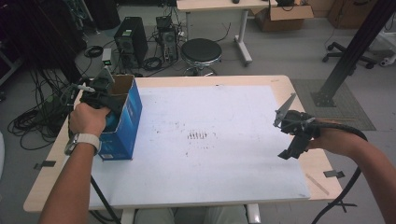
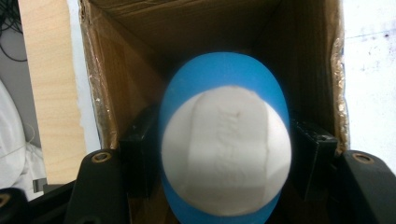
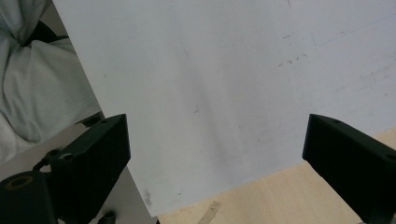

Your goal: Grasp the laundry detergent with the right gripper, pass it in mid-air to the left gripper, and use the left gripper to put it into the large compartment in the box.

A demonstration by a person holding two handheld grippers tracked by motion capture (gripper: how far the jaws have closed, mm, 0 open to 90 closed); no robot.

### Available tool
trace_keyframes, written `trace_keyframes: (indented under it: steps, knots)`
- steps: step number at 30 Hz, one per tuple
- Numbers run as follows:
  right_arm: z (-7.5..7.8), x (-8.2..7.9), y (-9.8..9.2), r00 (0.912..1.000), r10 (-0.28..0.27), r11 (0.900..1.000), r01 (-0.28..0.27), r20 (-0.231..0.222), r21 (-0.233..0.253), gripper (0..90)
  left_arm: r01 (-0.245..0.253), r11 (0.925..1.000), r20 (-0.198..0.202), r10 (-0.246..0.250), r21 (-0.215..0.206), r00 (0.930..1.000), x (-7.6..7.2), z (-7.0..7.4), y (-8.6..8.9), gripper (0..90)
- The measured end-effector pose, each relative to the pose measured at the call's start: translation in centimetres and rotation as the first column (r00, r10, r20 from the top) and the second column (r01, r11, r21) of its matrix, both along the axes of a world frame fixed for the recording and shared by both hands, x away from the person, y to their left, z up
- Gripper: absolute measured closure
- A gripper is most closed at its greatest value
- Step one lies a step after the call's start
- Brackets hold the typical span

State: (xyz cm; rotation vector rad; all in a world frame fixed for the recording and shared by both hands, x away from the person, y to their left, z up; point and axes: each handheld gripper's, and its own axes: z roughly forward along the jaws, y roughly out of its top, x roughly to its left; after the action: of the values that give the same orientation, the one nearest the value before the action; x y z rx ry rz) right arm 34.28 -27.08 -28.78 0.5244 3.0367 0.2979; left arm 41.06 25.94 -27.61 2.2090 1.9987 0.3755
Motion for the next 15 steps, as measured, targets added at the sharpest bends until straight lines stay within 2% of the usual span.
trace_keyframes:
  steps: [4,10,14,15]
  knots:
    - [-0.04,-0.03,0.05,1.0000,0.000,1.000,0.000,-0.002,0.000,7.4,-0.008,0.9999,0.002,0.008,-0.015,1.0000,-0.07,-0.06,0.31,38.1]
    - [-0.04,-0.13,0.09,1.0000,-0.002,1.000,0.002,-0.003,0.001,7.2,-0.001,0.9999,0.001,0.001,-0.016,1.0000,-0.11,-0.08,0.48,37.9]
    - [-0.15,-0.26,0.07,1.0000,-0.002,1.000,0.002,-0.003,-0.001,7.2,-0.003,0.9997,-0.006,0.003,-0.026,1.0000,-0.15,-0.05,0.55,37.0]
    - [-0.15,-0.31,0.06,1.0000,0.000,1.000,0.000,-0.003,-0.001,7.2,-0.008,0.9995,-0.016,0.007,-0.030,0.9998,-0.16,0.00,0.60,34.4]
